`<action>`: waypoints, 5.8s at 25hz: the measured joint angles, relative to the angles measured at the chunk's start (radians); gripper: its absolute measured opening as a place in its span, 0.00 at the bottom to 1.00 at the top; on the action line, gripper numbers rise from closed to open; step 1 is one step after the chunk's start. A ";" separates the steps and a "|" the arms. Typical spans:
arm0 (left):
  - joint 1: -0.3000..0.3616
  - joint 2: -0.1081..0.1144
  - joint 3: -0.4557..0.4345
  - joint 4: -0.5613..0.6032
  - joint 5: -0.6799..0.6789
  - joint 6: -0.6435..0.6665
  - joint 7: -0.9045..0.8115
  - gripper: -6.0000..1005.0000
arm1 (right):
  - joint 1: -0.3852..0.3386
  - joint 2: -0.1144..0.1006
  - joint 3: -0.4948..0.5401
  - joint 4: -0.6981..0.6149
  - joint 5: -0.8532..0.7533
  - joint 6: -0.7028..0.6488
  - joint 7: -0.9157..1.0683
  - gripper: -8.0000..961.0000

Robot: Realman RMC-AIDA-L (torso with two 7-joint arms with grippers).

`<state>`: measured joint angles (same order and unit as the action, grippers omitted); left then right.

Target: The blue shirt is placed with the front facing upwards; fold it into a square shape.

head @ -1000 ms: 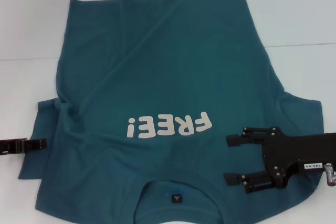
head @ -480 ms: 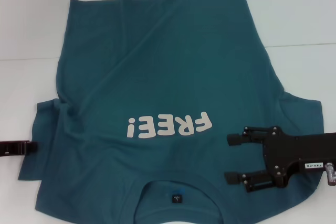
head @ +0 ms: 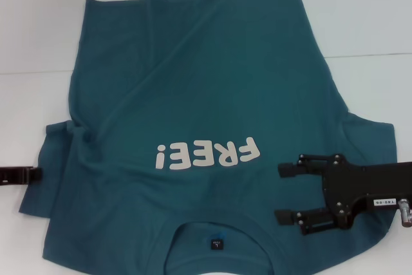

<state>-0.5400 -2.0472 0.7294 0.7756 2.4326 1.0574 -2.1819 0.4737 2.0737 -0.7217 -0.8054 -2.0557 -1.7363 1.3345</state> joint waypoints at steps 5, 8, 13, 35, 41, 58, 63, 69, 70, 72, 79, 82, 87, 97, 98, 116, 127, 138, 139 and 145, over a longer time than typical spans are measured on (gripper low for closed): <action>0.000 0.013 -0.007 0.015 0.004 0.014 -0.013 0.04 | -0.001 0.000 0.011 0.000 0.001 0.000 0.000 0.96; 0.008 0.013 -0.007 0.044 0.024 0.030 -0.032 0.04 | -0.001 0.001 0.018 0.000 0.001 -0.001 0.000 0.96; 0.016 0.004 -0.001 0.067 0.045 0.041 -0.048 0.05 | -0.001 0.002 0.025 0.000 0.001 -0.002 0.000 0.96; -0.002 -0.013 -0.011 0.021 0.041 -0.001 -0.058 0.47 | 0.004 0.005 0.027 0.000 0.000 0.000 0.000 0.96; -0.013 -0.015 -0.004 -0.001 0.032 -0.001 -0.046 0.69 | 0.008 0.007 0.027 0.000 -0.003 0.000 0.000 0.96; -0.015 -0.048 0.002 0.033 0.032 0.014 -0.013 0.34 | 0.008 0.008 0.027 0.000 -0.001 0.000 0.007 0.96; -0.012 -0.048 -0.004 0.035 0.033 0.007 -0.014 0.16 | 0.010 0.008 0.027 0.000 0.000 0.001 0.010 0.96; -0.011 -0.047 -0.005 0.050 0.036 0.006 -0.022 0.02 | 0.010 0.008 0.027 0.000 0.000 0.002 0.011 0.96; -0.011 -0.046 -0.005 0.050 0.038 0.006 -0.022 0.00 | 0.009 0.008 0.027 0.000 0.000 0.002 0.011 0.96; -0.011 -0.046 -0.005 0.050 0.039 0.006 -0.022 0.00 | 0.008 0.008 0.027 0.000 0.000 0.002 0.011 0.96; -0.008 -0.030 -0.007 0.057 0.041 0.009 -0.026 0.00 | 0.002 0.008 0.047 0.000 0.000 0.001 0.012 0.96; -0.007 -0.027 -0.008 0.058 0.043 0.012 -0.027 0.00 | 0.001 0.008 0.056 0.000 0.000 0.001 0.017 0.96; -0.006 -0.022 -0.008 0.061 0.049 0.014 -0.027 0.00 | -0.001 0.007 0.069 0.000 0.000 0.001 0.026 0.96; 0.020 -0.017 -0.008 0.139 0.050 0.053 -0.060 0.00 | -0.001 0.006 0.100 0.000 0.000 0.001 0.028 0.96; 0.025 -0.017 -0.009 0.152 0.051 0.057 -0.065 0.00 | -0.001 0.006 0.106 0.000 0.000 0.001 0.028 0.96; 0.099 -0.030 -0.012 0.269 0.054 0.104 -0.112 0.00 | 0.004 0.005 0.129 0.000 0.000 0.005 0.057 0.96; 0.097 -0.027 -0.004 0.291 0.056 0.112 -0.118 0.01 | 0.001 0.003 0.130 0.000 0.000 0.009 0.062 0.96; 0.078 -0.014 -0.011 0.299 0.078 0.120 -0.119 0.01 | 0.000 0.003 0.141 0.000 0.002 0.009 0.063 0.95; 0.078 -0.013 -0.014 0.302 0.079 0.120 -0.119 0.01 | 0.000 0.003 0.143 0.000 0.002 0.009 0.063 0.95; 0.078 -0.012 -0.022 0.322 0.080 0.127 -0.122 0.01 | 0.004 0.003 0.150 0.000 0.002 0.009 0.063 0.95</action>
<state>-0.4623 -2.0590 0.7078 1.0973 2.5125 1.1842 -2.3036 0.4772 2.0768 -0.5716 -0.8053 -2.0539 -1.7272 1.3975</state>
